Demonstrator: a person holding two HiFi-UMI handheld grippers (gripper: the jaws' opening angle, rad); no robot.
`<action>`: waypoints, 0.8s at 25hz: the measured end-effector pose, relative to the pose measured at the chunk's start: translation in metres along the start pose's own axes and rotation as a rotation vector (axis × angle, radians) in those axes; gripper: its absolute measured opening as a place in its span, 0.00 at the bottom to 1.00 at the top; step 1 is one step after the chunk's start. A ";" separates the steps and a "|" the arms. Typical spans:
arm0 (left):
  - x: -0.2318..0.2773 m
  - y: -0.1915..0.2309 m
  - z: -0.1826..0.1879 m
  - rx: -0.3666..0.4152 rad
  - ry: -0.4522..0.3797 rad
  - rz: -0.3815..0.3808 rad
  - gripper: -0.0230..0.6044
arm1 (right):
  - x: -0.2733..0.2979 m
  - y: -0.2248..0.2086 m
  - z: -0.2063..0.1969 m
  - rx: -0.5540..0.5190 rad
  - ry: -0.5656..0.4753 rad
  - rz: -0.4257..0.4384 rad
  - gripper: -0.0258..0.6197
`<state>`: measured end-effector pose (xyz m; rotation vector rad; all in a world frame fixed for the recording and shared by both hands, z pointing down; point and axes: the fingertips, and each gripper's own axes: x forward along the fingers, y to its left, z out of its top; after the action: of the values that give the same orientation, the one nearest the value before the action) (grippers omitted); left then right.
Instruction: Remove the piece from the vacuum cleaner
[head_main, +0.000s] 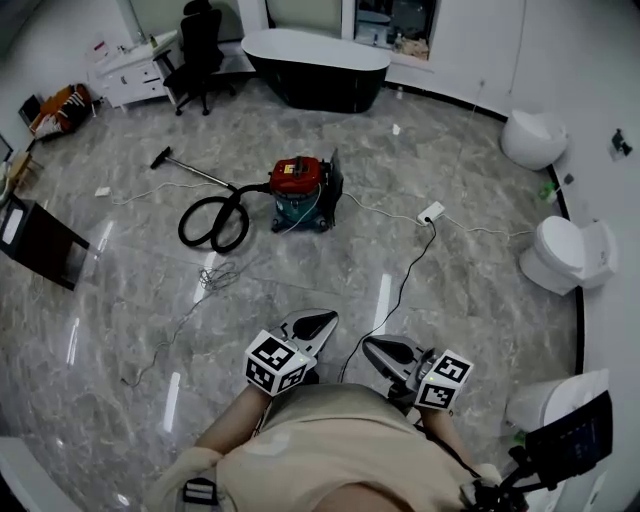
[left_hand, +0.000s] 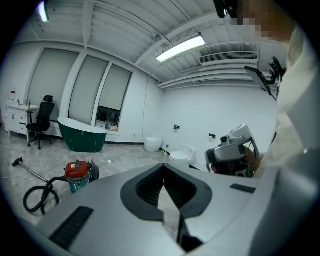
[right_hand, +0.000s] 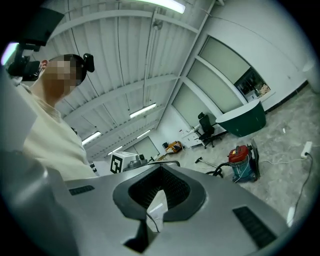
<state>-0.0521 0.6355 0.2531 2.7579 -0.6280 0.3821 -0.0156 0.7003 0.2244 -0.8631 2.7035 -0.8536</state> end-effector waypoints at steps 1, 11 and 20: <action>-0.001 0.014 0.003 -0.003 -0.003 0.007 0.04 | 0.013 -0.003 0.003 -0.026 0.019 -0.005 0.04; -0.015 0.118 0.040 0.012 -0.041 -0.047 0.04 | 0.121 -0.041 0.033 -0.179 0.132 -0.118 0.04; -0.035 0.181 0.048 0.007 -0.096 -0.083 0.04 | 0.176 -0.061 0.045 -0.178 0.152 -0.183 0.04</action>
<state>-0.1558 0.4761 0.2366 2.8115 -0.5330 0.2349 -0.1155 0.5364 0.2231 -1.1425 2.9021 -0.7478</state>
